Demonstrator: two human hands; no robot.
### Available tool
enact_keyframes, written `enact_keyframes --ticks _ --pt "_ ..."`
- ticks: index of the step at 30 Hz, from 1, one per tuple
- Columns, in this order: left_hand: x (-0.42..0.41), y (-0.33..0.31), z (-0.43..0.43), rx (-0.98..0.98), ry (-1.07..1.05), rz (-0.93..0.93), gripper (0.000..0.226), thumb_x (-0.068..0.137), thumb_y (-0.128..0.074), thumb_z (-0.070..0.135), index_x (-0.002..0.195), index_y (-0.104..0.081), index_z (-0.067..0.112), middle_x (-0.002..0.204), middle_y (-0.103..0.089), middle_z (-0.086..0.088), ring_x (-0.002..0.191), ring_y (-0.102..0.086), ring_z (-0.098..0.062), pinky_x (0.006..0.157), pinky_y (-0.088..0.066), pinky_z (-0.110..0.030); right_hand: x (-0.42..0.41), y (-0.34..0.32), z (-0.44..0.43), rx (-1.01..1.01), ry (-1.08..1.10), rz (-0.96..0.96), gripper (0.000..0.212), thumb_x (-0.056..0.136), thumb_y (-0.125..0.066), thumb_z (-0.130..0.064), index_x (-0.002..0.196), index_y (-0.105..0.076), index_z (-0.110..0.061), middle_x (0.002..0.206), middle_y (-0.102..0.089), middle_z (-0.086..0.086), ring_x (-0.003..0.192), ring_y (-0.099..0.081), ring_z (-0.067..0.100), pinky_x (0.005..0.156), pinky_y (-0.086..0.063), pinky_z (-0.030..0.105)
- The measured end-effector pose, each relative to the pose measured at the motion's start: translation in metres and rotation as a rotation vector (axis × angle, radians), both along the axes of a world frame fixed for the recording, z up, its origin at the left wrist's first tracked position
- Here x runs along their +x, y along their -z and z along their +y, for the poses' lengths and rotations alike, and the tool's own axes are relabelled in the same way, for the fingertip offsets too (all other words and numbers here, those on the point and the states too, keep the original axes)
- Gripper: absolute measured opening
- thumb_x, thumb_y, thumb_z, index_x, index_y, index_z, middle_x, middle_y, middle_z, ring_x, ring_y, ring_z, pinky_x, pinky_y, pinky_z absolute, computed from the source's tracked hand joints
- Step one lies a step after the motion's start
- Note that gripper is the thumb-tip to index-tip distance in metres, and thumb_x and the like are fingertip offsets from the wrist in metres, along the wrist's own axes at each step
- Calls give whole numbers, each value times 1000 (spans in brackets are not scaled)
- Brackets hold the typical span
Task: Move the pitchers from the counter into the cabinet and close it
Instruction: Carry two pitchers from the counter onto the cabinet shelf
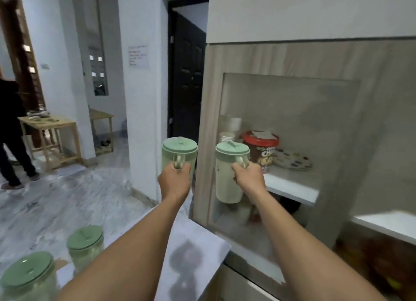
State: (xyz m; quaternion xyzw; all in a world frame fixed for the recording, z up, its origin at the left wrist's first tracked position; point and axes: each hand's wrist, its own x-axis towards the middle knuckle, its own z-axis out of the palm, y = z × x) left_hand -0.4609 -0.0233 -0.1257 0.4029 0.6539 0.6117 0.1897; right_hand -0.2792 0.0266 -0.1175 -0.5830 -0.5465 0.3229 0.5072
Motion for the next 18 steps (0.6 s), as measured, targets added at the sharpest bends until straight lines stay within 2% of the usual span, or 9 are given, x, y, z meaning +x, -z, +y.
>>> enact_keyframes --ticks 3,6,9,12,14,18 --pt "34 -27 -23 37 122 -14 24 87 -59 30 72 -61 11 65 -59 -3 63 -54 -20 53 -36 -28 44 -27 -40 32 108 -2 16 83 -64 -24 70 -64 -16 65 -67 4 64 -63 24 64 -46 33" --pt "71 -51 -43 71 231 -22 24 85 -59 34 75 -66 12 71 -65 -5 70 -59 -25 65 -47 -33 88 -51 -81 71 212 -3 16 81 -64 -23 68 -64 -14 61 -64 4 62 -61 25 63 -47 36" --pt "111 -70 -63 81 351 -16 24 88 -59 32 84 -69 10 76 -66 -5 76 -62 -26 67 -44 -32 128 -68 -123 106 298 0 15 82 -64 -23 70 -63 -14 60 -62 2 59 -59 23 60 -46 34" --pt "148 -84 -75 114 432 -34 24 84 -60 33 81 -70 12 79 -70 -7 79 -65 -29 72 -53 -36 166 -81 -158 106 362 -19 15 80 -63 -27 73 -66 -14 61 -65 2 59 -60 22 61 -48 35" --pt "177 -94 -87 127 494 -24 24 84 -60 34 75 -69 13 76 -70 -6 76 -65 -28 67 -51 -35 195 -89 -181 132 406 -17 16 76 -62 -28 73 -68 -13 61 -66 3 61 -62 23 64 -51 39" --pt "240 -113 -113 146 581 -18 25 82 -60 34 71 -68 12 67 -65 -3 65 -60 -23 58 -41 -30 259 -100 -225 153 493 -11 13 77 -62 -24 71 -66 -13 56 -64 3 57 -60 23 61 -48 37"
